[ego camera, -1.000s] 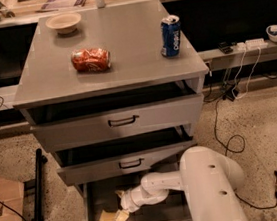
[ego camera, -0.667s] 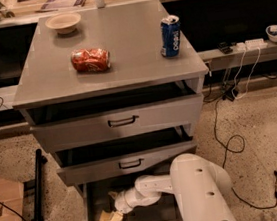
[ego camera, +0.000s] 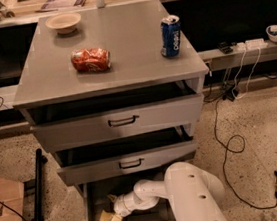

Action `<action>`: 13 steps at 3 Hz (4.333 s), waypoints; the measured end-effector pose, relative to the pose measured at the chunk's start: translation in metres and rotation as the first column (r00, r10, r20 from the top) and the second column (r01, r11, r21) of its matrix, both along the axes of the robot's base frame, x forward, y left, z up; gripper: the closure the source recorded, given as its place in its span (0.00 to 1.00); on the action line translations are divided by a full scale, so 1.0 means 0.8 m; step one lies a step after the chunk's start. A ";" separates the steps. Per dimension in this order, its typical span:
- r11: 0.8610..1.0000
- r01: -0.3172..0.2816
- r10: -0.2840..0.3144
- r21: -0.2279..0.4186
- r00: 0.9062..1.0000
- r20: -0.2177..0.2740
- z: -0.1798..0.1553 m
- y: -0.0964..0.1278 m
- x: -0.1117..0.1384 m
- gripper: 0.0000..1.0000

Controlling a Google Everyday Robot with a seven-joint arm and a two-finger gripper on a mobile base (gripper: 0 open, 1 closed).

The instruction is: Pick sponge from bottom drawer and place on counter

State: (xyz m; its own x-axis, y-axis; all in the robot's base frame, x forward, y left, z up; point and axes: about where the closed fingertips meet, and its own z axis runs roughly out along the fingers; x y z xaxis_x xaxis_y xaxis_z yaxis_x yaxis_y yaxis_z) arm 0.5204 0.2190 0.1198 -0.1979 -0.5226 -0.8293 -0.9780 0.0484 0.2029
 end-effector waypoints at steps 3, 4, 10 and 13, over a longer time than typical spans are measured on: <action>0.998 -0.002 0.001 -0.064 1.000 -0.020 -0.011 -0.001 -0.007 0.72; 0.995 0.020 -0.020 -0.094 1.000 -0.003 -0.010 -0.005 -0.009 0.94; 0.919 -0.116 -0.095 0.376 0.862 0.497 0.411 -0.246 -0.130 1.00; 0.983 -0.064 -0.100 0.169 0.585 0.805 0.786 -0.266 -0.087 1.00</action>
Offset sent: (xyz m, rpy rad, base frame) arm -0.0177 -0.0110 -0.0475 -0.2179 0.0677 -0.0169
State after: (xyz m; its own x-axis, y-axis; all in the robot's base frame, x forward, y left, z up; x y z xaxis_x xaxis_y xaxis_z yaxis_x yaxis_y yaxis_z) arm 0.4504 0.0062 0.7489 0.5879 -0.3693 -0.7197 -0.7395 0.1152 -0.6632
